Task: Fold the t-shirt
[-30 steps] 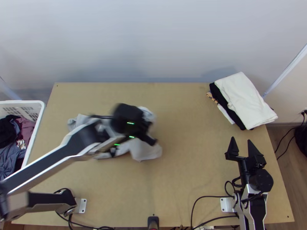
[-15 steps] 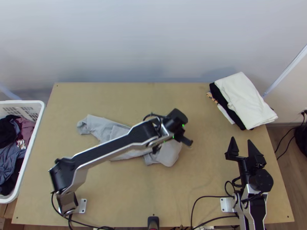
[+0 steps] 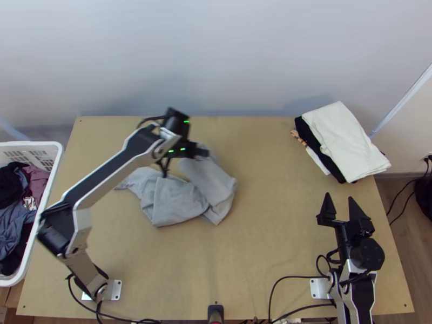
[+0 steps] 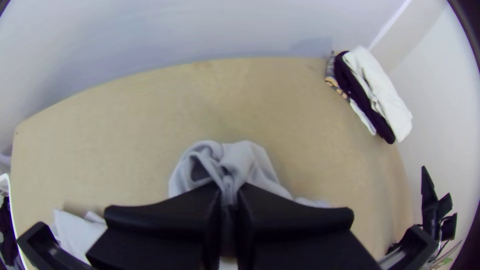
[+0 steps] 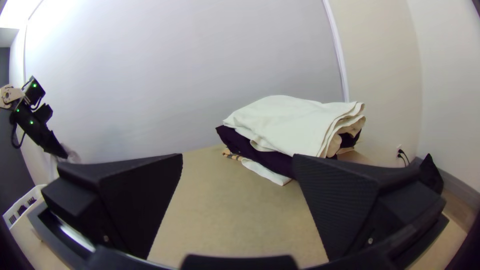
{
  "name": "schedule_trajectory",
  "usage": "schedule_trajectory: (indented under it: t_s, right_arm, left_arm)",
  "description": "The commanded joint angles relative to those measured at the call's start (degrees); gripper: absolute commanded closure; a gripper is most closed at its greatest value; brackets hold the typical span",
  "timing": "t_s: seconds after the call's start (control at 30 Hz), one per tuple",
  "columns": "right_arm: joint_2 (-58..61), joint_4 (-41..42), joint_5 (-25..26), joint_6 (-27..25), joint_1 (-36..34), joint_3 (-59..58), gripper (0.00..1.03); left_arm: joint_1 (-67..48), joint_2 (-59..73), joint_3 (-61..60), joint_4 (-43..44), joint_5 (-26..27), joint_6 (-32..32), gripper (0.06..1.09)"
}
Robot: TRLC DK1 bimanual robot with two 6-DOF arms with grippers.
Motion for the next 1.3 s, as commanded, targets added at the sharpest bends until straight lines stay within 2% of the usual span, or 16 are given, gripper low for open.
schedule_trajectory:
  t_s: [0.0, 0.03, 0.07, 0.17, 0.2, 0.27, 0.43, 0.57, 0.83, 1.1, 1.27]
  right_arm:
    - [-0.1, -0.3, 0.5, 0.9, 0.1, -0.6, 0.04]
    - [-0.1, -0.3, 0.5, 0.9, 0.1, -0.6, 0.04]
    - [-0.1, -0.3, 0.5, 0.9, 0.1, -0.6, 0.04]
    - [-0.1, -0.3, 0.5, 0.9, 0.1, -0.6, 0.04]
    - [-0.1, -0.3, 0.5, 0.9, 0.1, -0.6, 0.04]
    - [-0.1, -0.3, 0.5, 0.9, 0.1, -0.6, 0.04]
    - [-0.1, -0.3, 0.5, 0.9, 0.1, -0.6, 0.04]
    - [-0.1, -0.3, 0.5, 0.9, 0.1, -0.6, 0.04]
    - [-0.1, -0.3, 0.5, 0.9, 0.1, -0.6, 0.04]
    - [-0.1, -0.3, 0.5, 0.9, 0.1, -0.6, 0.04]
    - [-0.1, -0.3, 0.5, 0.9, 0.1, -0.6, 0.04]
  left_arm:
    - [3.3, -2.4, -11.1, 2.7, 2.1, 4.2, 1.05]
    - [4.7, -3.3, -14.3, 4.9, 2.2, 4.8, 1.00]
    - [5.6, -4.6, -18.0, 6.8, 3.9, 5.6, 0.83]
    - [8.3, -7.8, -25.3, 9.6, 8.6, 7.4, 0.25]
    - [9.6, -8.6, -26.6, 9.6, 11.4, 7.7, 0.12]
    - [12.0, -10.5, -28.2, 9.6, 14.5, 7.8, 0.12]
    - [17.8, -17.0, -29.7, 9.7, 17.4, 8.6, 0.12]
    - [23.8, -23.5, -29.1, 8.7, 23.7, 8.6, 0.12]
    - [29.8, -32.2, -25.5, 3.5, 24.4, 11.0, 0.12]
    - [34.3, -33.5, -20.8, -4.4, 24.2, 11.2, 0.12]
    - [40.3, -31.5, -14.0, -11.2, 23.8, 11.7, 0.12]
